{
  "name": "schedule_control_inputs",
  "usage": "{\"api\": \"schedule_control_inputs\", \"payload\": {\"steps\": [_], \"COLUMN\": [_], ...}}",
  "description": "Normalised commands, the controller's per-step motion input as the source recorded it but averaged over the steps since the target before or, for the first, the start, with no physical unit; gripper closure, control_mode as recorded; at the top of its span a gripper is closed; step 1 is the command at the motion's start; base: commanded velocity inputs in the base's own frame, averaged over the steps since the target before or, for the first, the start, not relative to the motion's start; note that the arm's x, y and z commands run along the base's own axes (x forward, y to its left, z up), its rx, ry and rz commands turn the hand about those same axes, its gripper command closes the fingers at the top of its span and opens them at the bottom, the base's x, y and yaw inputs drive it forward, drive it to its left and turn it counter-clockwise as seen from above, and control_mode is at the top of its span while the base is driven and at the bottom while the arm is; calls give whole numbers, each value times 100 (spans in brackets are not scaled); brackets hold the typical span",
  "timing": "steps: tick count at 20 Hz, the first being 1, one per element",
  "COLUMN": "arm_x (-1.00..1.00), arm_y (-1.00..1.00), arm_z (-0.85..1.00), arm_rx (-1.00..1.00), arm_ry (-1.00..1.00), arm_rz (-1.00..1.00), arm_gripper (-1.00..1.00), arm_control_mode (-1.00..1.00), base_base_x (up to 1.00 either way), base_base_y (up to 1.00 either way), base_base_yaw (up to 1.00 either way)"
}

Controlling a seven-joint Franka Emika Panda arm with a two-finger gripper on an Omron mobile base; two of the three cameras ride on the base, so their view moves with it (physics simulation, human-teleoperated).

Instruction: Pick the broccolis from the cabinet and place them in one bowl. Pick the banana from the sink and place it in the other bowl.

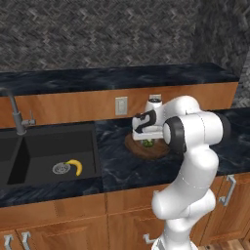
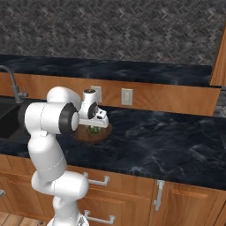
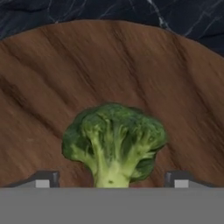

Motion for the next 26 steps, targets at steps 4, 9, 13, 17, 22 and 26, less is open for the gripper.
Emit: {"api": "schedule_control_inputs", "payload": {"steps": [4,9,13,17,22,26], "arm_x": [-17,-29,-51,-50,-38,-48], "arm_y": [0,-1,-1,0,0,0], "arm_z": [1,6,23,55,76,86], "arm_rx": [0,0,0,3,2,0], "arm_ry": [2,0,0,-7,-5,0], "arm_rz": [0,0,0,0,0,0], "arm_gripper": [-100,-100,-100,-100,-100,-100], "arm_control_mode": [-100,-100,-100,-100,-100,-100], "base_base_x": [0,0,0,0,0,0], "base_base_y": [0,0,0,0,0,0], "base_base_yaw": [0,0,0,0,0,0]}}
